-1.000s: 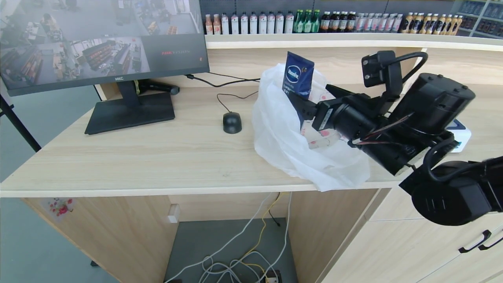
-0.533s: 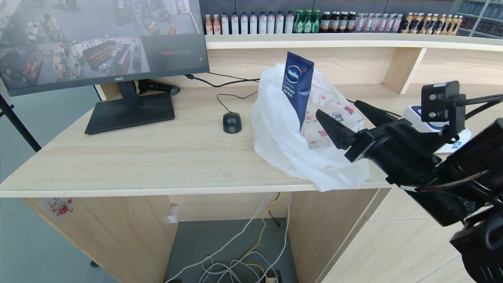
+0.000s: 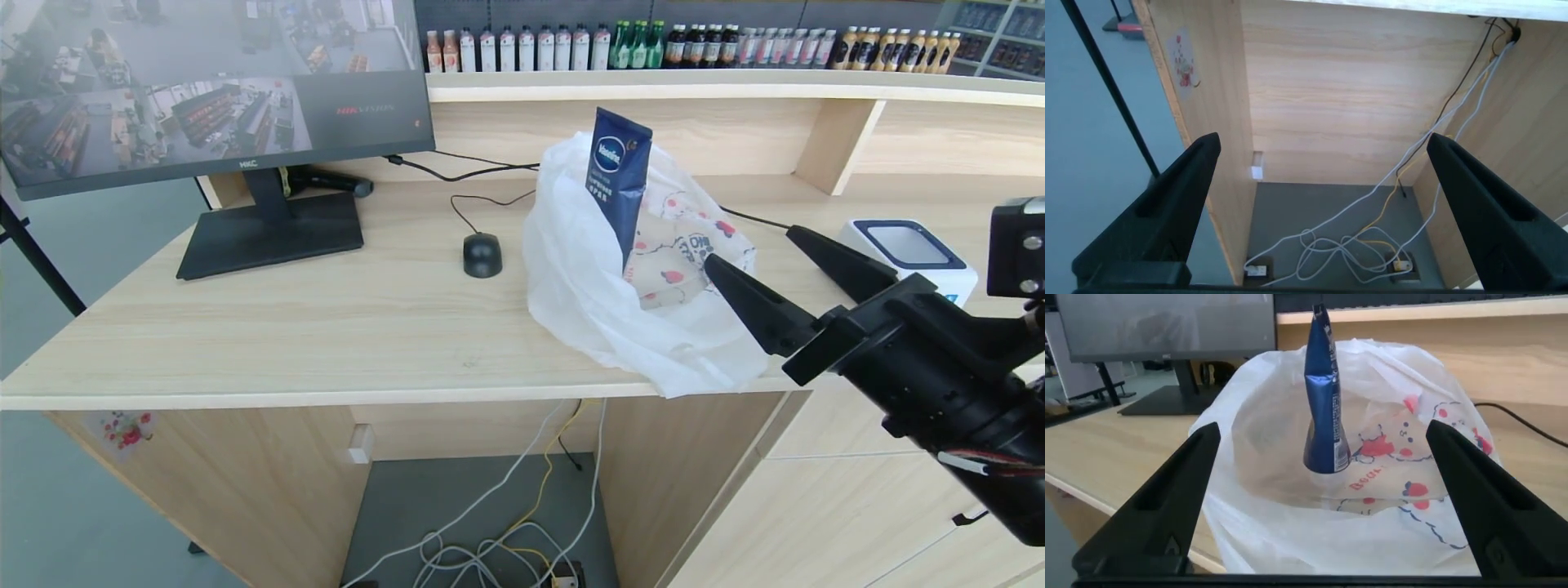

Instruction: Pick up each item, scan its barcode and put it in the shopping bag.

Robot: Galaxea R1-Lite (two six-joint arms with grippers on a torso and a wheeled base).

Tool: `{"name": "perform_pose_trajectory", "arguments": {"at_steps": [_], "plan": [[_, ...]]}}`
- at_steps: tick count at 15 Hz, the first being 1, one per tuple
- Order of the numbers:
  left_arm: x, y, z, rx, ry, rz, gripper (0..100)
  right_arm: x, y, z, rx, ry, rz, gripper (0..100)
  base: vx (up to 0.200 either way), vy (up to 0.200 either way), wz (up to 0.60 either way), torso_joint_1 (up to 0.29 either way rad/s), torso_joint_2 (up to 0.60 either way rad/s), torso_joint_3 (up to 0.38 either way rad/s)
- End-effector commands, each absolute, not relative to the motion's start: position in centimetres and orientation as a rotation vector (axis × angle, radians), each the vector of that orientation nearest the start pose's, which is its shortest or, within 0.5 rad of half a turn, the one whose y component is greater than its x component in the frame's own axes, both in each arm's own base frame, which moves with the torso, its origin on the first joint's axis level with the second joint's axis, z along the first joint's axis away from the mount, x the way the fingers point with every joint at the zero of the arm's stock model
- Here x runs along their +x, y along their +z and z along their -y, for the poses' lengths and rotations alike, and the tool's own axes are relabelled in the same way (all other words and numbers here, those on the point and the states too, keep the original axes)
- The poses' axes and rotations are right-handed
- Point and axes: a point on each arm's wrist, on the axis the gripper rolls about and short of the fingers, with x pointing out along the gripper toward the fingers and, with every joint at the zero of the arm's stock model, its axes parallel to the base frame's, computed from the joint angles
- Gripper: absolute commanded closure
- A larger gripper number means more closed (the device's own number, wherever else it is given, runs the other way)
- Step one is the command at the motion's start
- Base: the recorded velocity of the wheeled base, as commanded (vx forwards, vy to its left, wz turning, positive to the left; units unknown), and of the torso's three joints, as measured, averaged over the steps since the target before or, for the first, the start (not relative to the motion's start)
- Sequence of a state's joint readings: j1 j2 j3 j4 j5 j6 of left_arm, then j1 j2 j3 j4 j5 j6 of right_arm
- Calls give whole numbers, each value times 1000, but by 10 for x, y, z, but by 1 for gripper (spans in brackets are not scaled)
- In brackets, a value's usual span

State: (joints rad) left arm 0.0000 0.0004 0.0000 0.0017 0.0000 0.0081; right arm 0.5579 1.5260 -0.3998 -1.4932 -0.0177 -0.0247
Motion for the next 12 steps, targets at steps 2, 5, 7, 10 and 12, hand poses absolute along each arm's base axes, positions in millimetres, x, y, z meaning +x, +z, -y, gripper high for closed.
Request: {"name": "perform_pose_trajectory", "arguments": {"at_steps": [2, 5, 7, 10, 12], "plan": [[-23, 75, 0, 9, 0, -2, 0, 197, 211, -117, 79, 511, 366, 0, 0, -200, 0, 2, 0, 5], [-23, 75, 0, 8, 0, -2, 0, 202, 208, -120, 73, 524, 356, 0, 0, -200, 0, -2, 1, 4], [-23, 75, 0, 8, 0, -2, 0, 203, 208, -121, 74, 523, 359, 0, 0, -200, 0, 2, 2, 2], [-23, 75, 0, 6, 0, -2, 0, 203, 209, -121, 74, 523, 361, 0, 0, -200, 0, 1, 1, 1], [-23, 75, 0, 8, 0, -2, 0, 204, 210, -121, 76, 523, 368, 0, 0, -200, 0, -2, 2, -5]]}}
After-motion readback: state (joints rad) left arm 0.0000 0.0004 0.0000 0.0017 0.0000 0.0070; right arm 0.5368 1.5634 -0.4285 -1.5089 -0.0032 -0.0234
